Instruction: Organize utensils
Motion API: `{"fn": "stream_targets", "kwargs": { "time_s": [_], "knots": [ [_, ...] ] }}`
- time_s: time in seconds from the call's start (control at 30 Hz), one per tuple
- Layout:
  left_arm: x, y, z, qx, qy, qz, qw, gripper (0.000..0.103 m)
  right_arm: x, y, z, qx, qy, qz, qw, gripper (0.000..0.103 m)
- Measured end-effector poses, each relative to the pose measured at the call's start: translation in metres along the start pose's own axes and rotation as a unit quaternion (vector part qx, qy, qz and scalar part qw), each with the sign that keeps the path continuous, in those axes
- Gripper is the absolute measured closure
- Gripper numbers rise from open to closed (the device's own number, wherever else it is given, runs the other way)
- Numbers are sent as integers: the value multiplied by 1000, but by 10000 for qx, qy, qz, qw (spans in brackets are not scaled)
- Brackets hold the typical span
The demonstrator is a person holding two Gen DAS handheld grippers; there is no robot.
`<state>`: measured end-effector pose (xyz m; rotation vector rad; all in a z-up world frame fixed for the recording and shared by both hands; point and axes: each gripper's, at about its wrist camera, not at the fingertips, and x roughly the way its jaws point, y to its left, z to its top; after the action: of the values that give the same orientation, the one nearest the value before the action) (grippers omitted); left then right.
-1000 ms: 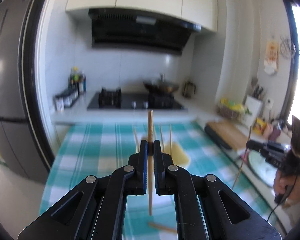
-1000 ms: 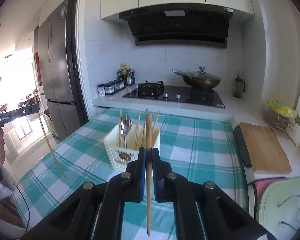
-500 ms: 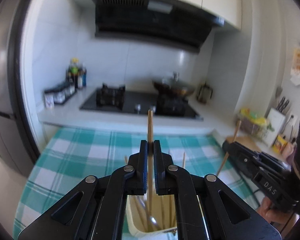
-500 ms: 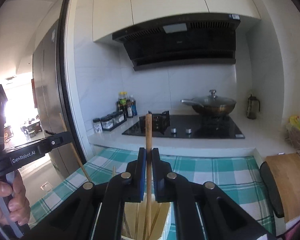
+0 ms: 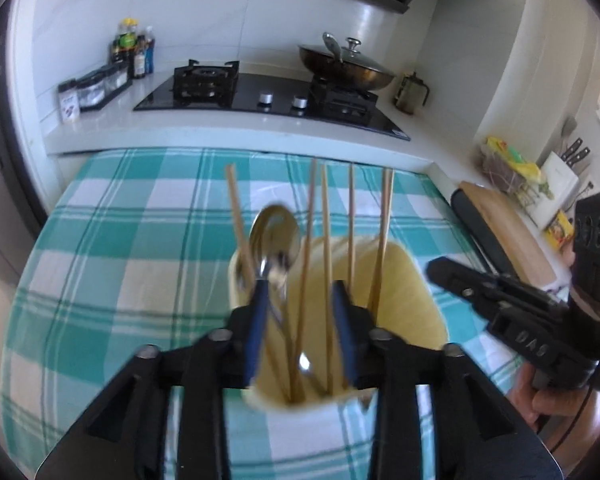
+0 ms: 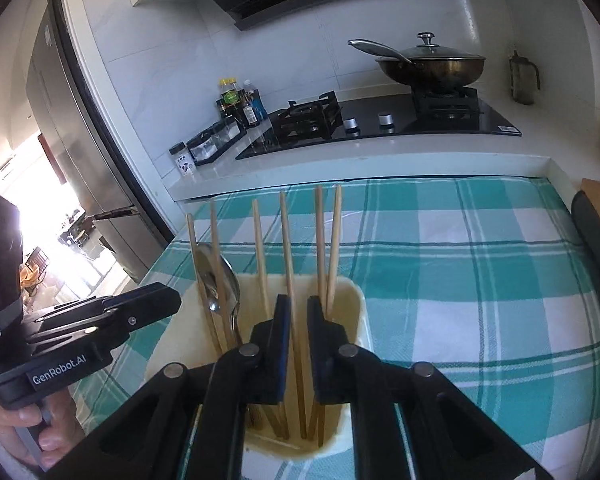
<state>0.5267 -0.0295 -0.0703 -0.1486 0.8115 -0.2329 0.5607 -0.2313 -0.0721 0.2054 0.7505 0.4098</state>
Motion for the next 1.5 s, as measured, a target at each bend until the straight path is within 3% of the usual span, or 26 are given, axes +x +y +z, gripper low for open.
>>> {"fn": "stream_targets", "kwargs": {
  "time_s": [0.1, 0.17, 0.27, 0.33, 0.4, 0.57, 0.67, 0.83, 0.93, 1.2, 1.27, 1.37, 1.43, 1.5],
  "knots": [
    [-27, 7, -56, 181, 392, 176, 9989, 46, -39, -6, -37, -216, -141, -196, 9995, 76],
    [-45, 12, -109, 312, 763, 242, 9963, 45, -69, -17, -81, -383, -88, -402, 9984, 76],
    [-68, 17, -188, 253, 1082, 242, 9935, 43, -105, -38, -166, -495, 345, -843, 9946, 76],
    [-75, 17, -225, 164, 1237, 319, 9917, 42, -122, -48, -213, -491, 652, -1030, 9913, 75],
    [-81, 12, -247, -19, 1258, 299, 9916, 42, -134, -51, -240, -370, 866, -955, 9910, 75],
    [-90, -8, -253, -122, 1075, 85, 9941, 42, -141, -14, -252, -714, 1146, 31, 9908, 74],
    [-102, -16, -251, -86, 915, 26, 9958, 39, -120, 17, -247, -1037, 1561, 665, 9800, 77],
    [-120, -13, -256, -18, 768, 89, 9970, 39, -84, 41, -252, -1414, 2142, 742, 9636, 93],
    [-124, -2, -261, -161, 722, 159, 9971, 39, -75, 52, -261, -1654, 2384, 617, 9550, 94],
    [-115, 1, -267, -309, 745, 113, 9967, 39, -76, 59, -267, -1091, 2440, 503, 9623, 94],
    [-113, -2, -267, -296, 754, 112, 9967, 39, -74, 51, -270, -468, 2491, 760, 9643, 94],
    [-110, -4, -270, -276, 794, 183, 9963, 39, -75, 42, -275, 111, 2332, 790, 9691, 96],
    [-108, -4, -272, -289, 820, 225, 9960, 39, -78, 48, -277, -70, 2200, 629, 9734, 97],
    [-106, -5, -274, -305, 838, 270, 9957, 39, -81, 69, -279, -780, 2079, 235, 9748, 93]
  ]
}}
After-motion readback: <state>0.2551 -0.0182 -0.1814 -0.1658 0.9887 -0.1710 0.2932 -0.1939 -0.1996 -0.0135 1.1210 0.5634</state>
